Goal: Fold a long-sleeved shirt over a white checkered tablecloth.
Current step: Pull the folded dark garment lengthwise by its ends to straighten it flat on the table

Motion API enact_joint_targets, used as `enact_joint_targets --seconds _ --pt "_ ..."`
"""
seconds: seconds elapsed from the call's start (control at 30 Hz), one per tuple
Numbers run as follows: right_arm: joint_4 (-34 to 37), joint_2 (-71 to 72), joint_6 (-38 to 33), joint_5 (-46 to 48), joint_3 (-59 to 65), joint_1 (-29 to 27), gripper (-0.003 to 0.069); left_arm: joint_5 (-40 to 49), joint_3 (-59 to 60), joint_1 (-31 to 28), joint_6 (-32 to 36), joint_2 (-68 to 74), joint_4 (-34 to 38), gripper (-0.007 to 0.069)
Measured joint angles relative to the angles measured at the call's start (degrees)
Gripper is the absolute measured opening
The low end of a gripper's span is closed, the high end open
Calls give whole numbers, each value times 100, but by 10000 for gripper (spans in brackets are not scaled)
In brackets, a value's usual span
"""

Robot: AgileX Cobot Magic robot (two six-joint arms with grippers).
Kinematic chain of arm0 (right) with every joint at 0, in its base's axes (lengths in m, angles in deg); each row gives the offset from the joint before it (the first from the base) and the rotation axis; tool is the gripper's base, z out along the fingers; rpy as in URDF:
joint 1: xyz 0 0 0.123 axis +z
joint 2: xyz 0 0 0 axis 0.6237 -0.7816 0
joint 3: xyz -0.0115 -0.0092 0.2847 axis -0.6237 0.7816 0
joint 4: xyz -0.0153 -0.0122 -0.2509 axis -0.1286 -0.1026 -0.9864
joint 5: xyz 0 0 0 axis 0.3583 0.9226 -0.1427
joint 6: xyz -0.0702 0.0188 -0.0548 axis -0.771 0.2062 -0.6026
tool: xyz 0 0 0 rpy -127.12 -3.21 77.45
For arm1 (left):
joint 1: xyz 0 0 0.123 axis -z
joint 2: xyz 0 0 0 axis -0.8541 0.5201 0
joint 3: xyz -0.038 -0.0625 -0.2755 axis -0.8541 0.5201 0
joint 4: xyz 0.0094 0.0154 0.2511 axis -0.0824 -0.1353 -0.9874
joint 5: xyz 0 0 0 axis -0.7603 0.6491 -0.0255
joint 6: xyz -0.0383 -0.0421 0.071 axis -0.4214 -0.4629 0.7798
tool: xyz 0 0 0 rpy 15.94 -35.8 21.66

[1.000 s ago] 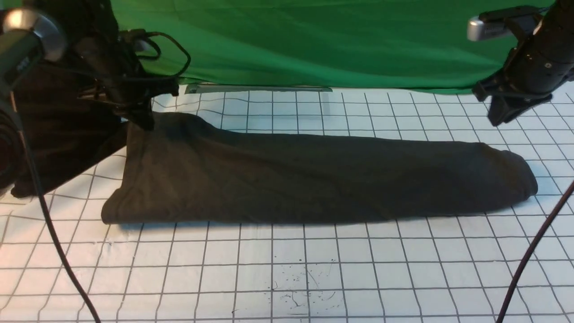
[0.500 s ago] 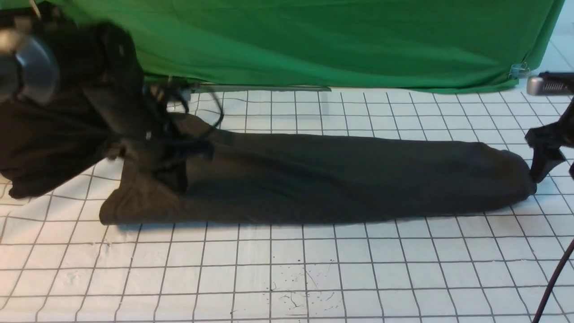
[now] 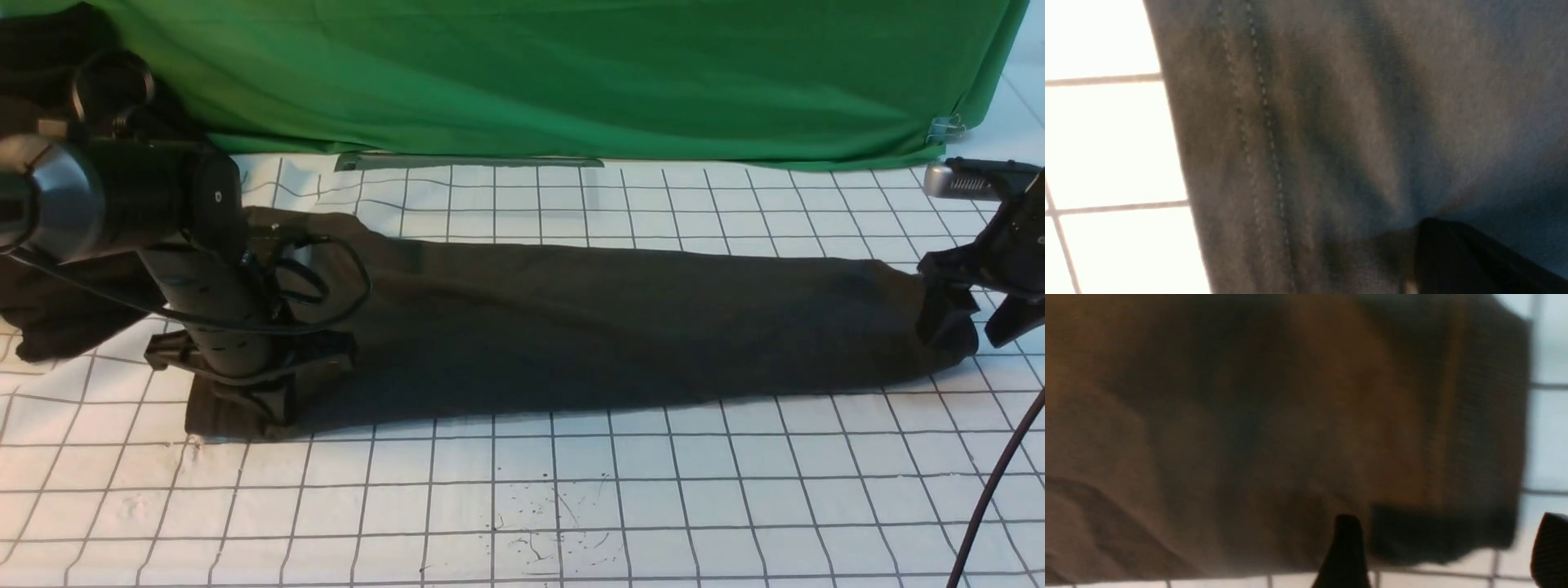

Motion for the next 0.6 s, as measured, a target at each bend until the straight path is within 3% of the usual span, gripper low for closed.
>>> enact_joint_targets --seconds 0.07,0.13,0.2,0.23,0.27,0.47,0.6 --pt "30 -53 -47 -12 0 6 508 0 0 0 0 -21 -13 -2" --pt "8 -108 -103 -5 0 6 370 0 0 0 -6 -36 -48 -2" --pt "-20 -113 -110 101 0 0 148 0 2 0 -61 -36 14 -2" --pt "-20 -113 -110 101 0 0 134 0 2 0 -62 -36 14 -2" --pt "-27 -107 -110 247 0 -13 64 -18 2 0 -67 -36 98 -2" --pt "-469 -91 287 532 0 -47 53 -63 2 0 -73 -36 291 -2" --pt "-734 -91 473 553 0 -47 153 -46 2 0 -38 -36 353 -2"
